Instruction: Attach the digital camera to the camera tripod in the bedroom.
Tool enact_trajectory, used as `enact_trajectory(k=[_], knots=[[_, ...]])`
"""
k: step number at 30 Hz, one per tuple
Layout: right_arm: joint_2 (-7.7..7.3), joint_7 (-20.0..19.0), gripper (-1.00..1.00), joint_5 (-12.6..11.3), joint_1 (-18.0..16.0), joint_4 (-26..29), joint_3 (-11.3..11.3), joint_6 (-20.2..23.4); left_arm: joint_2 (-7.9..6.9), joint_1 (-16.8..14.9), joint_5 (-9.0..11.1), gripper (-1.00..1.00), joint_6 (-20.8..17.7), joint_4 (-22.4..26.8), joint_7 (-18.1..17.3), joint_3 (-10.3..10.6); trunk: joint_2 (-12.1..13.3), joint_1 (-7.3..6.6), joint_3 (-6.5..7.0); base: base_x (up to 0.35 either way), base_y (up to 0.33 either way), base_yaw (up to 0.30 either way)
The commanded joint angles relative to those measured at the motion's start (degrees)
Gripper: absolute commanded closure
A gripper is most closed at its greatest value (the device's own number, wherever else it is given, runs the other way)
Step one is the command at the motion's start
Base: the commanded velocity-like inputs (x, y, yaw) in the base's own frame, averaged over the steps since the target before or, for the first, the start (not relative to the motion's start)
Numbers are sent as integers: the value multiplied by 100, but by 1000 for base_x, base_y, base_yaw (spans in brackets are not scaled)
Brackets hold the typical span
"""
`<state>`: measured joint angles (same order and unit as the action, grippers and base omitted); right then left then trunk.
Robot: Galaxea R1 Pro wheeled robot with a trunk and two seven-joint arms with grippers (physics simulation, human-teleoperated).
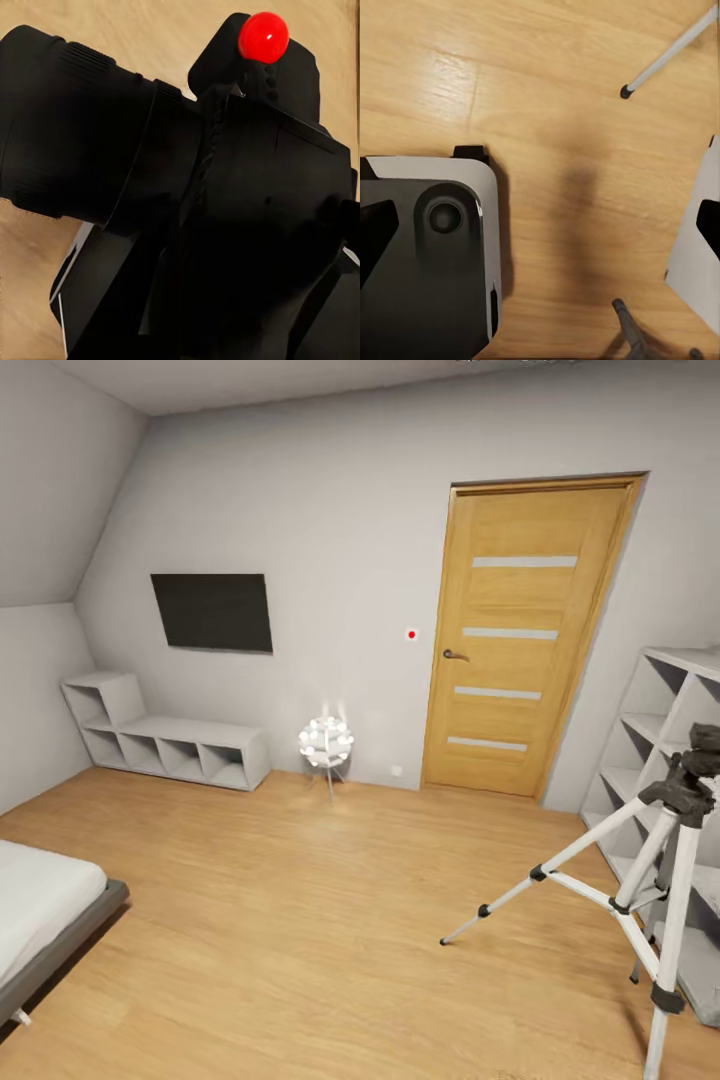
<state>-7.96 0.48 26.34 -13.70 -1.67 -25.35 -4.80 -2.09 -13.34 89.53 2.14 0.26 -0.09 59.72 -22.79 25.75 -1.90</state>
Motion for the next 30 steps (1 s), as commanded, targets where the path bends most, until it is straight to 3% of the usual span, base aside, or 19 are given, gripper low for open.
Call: enact_trajectory(k=[1,30], knots=[[-3,5,-100,47,-9,-18,-49,-26,-2,-2,36,100,14,5,18,50,-13,4,-13,0,0,-295],[158,-39,-100,12,-9,-27,-49,14,-18,-2,38,100,14,-8,18,48,-13,4,-13,0,0,-297]])
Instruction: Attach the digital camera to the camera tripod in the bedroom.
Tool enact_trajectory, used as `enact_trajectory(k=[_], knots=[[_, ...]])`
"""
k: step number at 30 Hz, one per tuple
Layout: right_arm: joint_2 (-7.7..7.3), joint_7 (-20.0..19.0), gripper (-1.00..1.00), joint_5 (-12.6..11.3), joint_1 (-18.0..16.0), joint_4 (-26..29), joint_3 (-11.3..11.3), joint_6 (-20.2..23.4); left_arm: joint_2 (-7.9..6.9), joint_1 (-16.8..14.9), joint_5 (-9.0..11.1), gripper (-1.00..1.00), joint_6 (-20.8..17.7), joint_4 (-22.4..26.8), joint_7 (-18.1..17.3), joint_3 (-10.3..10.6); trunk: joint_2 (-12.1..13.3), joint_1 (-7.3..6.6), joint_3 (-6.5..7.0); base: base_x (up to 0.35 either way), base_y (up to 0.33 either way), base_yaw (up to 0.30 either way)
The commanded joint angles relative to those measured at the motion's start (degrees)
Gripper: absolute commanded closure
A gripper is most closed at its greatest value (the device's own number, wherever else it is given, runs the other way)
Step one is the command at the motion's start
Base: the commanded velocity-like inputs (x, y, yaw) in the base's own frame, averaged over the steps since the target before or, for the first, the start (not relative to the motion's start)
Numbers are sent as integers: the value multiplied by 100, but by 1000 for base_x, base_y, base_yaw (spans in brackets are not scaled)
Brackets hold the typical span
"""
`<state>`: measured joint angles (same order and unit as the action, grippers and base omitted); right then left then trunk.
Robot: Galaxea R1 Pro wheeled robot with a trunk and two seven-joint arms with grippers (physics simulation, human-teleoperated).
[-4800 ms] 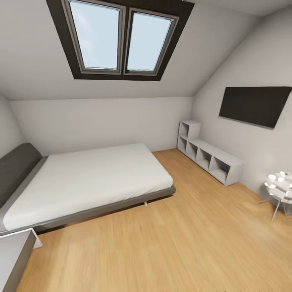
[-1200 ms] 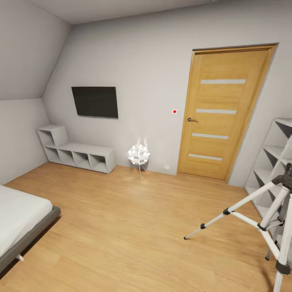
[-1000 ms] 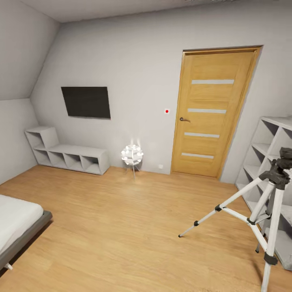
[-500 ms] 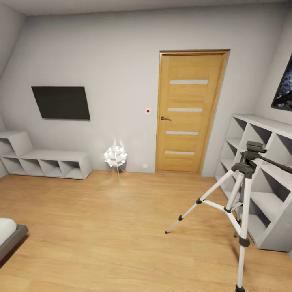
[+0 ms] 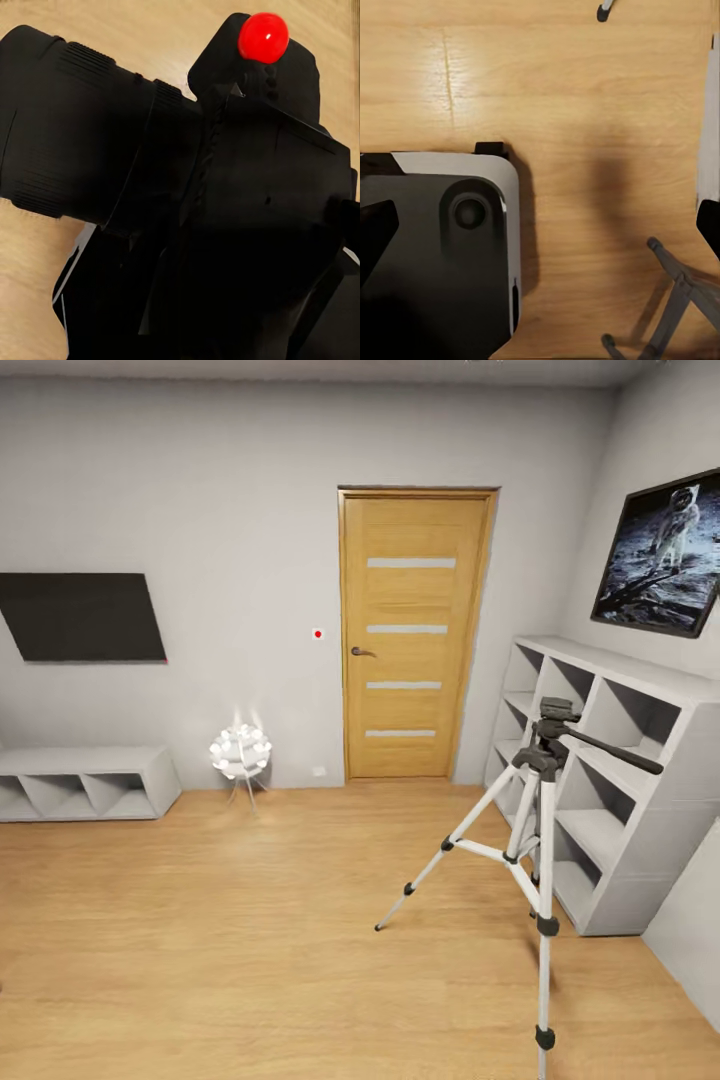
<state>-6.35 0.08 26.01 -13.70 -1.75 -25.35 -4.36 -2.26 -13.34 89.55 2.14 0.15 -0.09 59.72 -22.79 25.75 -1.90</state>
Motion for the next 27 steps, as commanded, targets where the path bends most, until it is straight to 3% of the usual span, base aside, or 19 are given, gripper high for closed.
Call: enact_trajectory(k=[1,27], knots=[[-4,1,-100,44,-8,-19,-49,-30,-1,-2,37,100,14,3,20,48,-13,3,-13,0,0,-298],[1,9,-100,44,-9,-19,-49,-39,6,-2,26,100,4,9,18,62,-13,3,-13,23,0,-298]])
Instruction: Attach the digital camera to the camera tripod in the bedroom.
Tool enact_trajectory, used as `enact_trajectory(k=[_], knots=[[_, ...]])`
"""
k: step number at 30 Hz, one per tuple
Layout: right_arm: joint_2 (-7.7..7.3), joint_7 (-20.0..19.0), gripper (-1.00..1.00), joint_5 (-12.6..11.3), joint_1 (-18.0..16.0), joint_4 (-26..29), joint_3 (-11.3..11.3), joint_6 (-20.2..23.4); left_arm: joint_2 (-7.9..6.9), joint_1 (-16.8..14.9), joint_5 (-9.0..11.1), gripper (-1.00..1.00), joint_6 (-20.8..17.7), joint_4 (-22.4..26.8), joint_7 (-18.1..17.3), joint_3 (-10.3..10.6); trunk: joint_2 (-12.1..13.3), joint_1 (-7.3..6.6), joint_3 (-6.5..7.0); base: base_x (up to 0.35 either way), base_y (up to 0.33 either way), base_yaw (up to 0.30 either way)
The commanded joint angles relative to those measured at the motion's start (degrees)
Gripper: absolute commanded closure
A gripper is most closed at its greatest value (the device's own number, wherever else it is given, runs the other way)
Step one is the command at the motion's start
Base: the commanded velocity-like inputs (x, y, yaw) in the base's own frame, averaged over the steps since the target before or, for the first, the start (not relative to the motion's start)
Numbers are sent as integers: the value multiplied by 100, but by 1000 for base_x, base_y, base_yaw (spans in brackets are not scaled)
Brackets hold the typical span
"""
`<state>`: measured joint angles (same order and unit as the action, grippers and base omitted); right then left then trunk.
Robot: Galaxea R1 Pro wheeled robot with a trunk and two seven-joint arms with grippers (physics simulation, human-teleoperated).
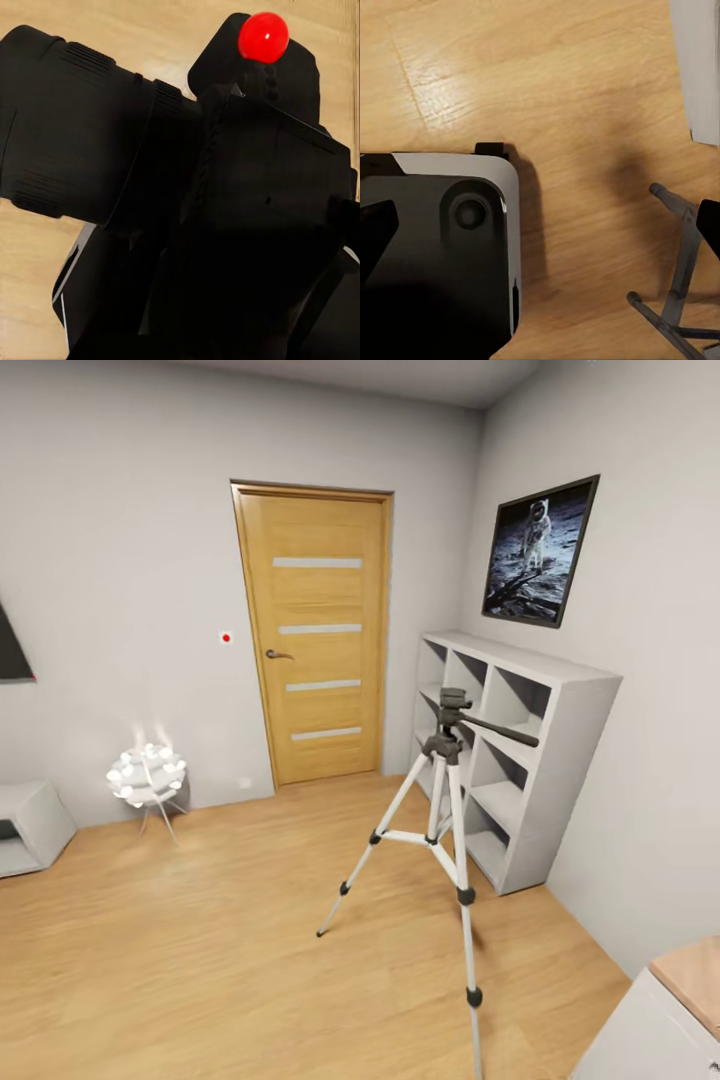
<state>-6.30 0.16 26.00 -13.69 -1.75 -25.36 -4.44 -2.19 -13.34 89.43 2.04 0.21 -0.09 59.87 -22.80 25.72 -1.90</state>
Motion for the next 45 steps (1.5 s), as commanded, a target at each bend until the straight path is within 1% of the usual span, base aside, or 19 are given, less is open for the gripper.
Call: enact_trajectory(k=[1,10,13,25,36,43,45], knots=[[-3,2,-100,45,-10,-18,-48,-33,-1,-2,36,100,12,4,18,48,-12,6,-13,265,0,-298],[-3,2,-100,46,-10,-18,-48,-38,4,-2,31,100,8,6,18,52,-12,6,-13,296,-39,-290],[-10,2,-100,50,-10,-18,-48,-39,1,-2,31,100,7,6,18,52,-12,6,-13,306,-89,-108],[-22,2,-100,54,-11,-18,-48,-40,0,-2,34,100,13,3,18,47,-12,6,-13,305,-121,-14],[-25,2,-100,54,-11,-18,-48,-40,-9,-2,39,100,15,-3,20,35,-12,6,-13,278,-199,0],[-15,2,-100,54,-11,-13,-40,-40,-9,-2,46,100,23,-3,24,34,-12,6,-13,77,-78,0],[11,8,-100,54,-11,-13,-46,-35,-9,-2,48,100,24,-3,26,34,-12,6,-13,10,-10,18]])
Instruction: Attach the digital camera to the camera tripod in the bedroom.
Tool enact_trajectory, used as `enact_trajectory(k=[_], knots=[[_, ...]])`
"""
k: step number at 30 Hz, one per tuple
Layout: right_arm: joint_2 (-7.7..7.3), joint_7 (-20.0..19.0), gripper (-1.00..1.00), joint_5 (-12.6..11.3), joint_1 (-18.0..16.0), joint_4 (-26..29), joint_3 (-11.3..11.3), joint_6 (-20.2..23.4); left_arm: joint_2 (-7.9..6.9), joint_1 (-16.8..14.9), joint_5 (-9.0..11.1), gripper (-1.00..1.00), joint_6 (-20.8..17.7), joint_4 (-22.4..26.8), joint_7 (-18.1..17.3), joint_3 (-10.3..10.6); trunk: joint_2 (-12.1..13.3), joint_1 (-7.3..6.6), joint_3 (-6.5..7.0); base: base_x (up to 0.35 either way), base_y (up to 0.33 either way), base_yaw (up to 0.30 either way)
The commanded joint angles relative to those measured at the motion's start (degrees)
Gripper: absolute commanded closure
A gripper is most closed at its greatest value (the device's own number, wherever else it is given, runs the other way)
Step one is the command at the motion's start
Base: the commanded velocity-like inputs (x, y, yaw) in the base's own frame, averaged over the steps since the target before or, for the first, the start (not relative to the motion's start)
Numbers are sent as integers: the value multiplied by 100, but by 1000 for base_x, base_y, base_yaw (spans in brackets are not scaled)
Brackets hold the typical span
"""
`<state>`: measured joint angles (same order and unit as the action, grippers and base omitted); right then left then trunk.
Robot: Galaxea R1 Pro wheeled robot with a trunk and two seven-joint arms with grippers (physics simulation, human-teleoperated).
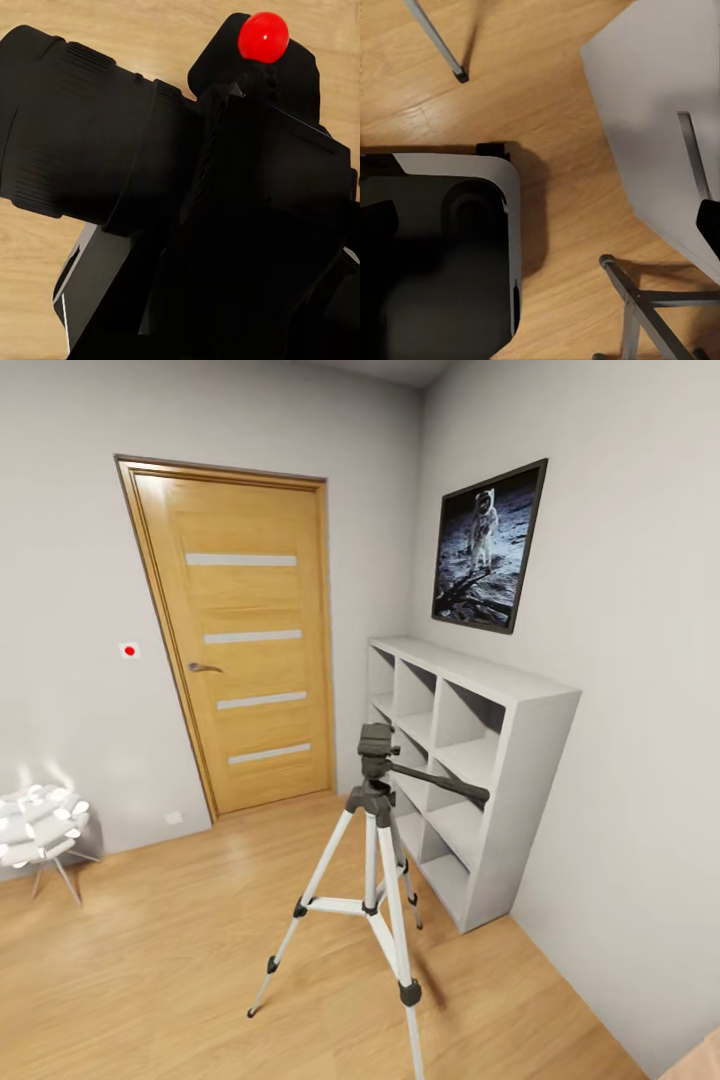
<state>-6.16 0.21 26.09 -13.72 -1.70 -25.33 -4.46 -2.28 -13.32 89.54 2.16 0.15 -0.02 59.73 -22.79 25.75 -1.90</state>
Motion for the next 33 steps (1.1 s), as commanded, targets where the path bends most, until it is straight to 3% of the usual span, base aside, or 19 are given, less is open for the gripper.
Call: enact_trajectory(k=[1,15,33], knots=[[4,3,-100,45,-8,-19,-50,-31,-1,-4,37,100,12,3,19,48,-12,4,-13,6,-6,103],[21,5,-100,45,-8,-19,-51,-29,-1,-4,37,100,13,3,19,51,-12,4,-13,1,-1,165],[1,-12,-100,45,-8,-21,-49,-37,-1,-4,29,100,13,3,19,57,-12,4,-111,0,0,-56]])
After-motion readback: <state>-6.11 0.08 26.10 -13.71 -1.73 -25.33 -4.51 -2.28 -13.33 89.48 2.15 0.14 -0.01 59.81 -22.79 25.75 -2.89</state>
